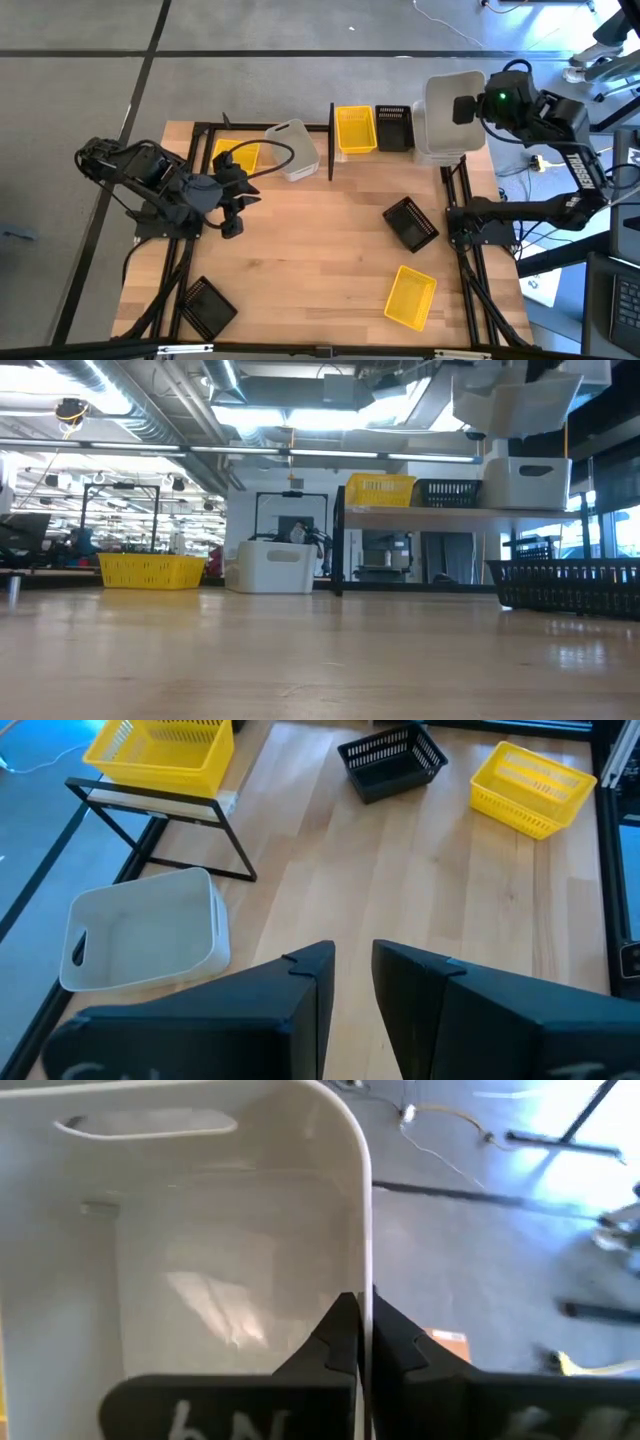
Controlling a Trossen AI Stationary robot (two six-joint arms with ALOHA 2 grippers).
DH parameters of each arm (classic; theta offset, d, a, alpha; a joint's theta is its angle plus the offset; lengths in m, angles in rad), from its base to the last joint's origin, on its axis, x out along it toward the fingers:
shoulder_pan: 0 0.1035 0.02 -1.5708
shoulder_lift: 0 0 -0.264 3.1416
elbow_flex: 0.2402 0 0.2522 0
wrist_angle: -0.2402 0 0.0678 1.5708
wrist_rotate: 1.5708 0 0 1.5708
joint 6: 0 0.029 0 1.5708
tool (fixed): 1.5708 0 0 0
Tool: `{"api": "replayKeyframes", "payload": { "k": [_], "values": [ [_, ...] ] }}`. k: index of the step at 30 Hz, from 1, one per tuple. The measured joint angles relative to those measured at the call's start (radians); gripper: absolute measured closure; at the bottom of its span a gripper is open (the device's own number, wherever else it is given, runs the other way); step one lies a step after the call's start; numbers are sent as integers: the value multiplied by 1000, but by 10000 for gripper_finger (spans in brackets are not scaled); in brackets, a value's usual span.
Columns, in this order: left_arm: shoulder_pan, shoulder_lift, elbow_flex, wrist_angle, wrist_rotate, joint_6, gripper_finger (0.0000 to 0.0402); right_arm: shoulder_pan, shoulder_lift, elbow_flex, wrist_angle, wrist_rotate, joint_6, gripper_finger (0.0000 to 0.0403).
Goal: Stack baskets on shelf by color
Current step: Stack the bottom white bin on top of the white bin on the shelf
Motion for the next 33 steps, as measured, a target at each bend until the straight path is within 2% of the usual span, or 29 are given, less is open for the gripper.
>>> {"api": "replayKeyframes", "payload": {
  "k": [3,8,11,21,33],
  "values": [
    [0,0,0,0,0,0,339,-47,-10,-44,20,-75,-18,403],
    [0,0,0,0,0,0,339,-106,-37,-119,118,-141,-21,403],
    [0,0,0,0,1,-1,339,-131,-49,-151,167,-155,-24,403],
    [0,0,0,-1,3,-8,339,-189,-51,-225,172,-191,-37,403],
    [0,0,0,-1,3,-9,339,-234,-51,-252,193,-196,-72,403]
  ]
}}
